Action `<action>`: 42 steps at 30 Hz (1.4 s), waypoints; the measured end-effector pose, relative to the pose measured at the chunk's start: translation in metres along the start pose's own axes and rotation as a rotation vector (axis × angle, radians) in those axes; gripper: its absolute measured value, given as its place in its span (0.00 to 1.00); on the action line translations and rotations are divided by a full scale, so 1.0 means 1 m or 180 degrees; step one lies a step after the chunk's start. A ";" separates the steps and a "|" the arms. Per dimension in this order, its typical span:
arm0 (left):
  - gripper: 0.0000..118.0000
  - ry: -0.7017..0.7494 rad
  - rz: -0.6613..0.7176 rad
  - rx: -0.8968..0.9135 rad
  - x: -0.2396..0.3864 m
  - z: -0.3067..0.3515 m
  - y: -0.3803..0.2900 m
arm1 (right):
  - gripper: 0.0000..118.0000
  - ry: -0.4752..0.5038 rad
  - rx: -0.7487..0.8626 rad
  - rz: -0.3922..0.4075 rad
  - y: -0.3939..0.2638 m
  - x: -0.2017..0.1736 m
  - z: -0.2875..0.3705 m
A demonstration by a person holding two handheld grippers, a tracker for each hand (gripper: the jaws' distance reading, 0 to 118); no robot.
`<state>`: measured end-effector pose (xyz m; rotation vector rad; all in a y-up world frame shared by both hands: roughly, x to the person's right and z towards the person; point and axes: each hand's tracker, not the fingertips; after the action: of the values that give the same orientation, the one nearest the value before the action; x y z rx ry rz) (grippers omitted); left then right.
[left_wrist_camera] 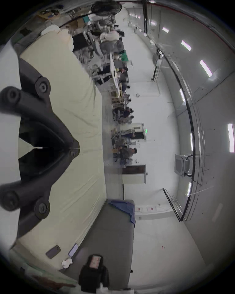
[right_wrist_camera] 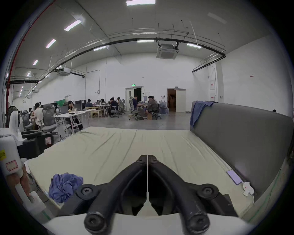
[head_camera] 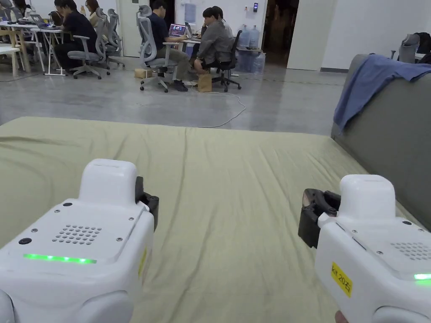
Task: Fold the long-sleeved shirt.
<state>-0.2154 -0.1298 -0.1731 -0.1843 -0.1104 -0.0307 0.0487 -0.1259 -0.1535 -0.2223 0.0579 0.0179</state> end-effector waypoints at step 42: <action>0.87 0.1415 0.0948 -0.2619 -0.284 -0.145 -0.265 | 0.00 0.2185 -0.1214 0.0139 -0.069 -0.151 -0.064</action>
<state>-0.4932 -0.4108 -0.2990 -1.0064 0.3845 0.1833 -0.1037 -0.2086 -0.1913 -0.6017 0.7476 -0.0048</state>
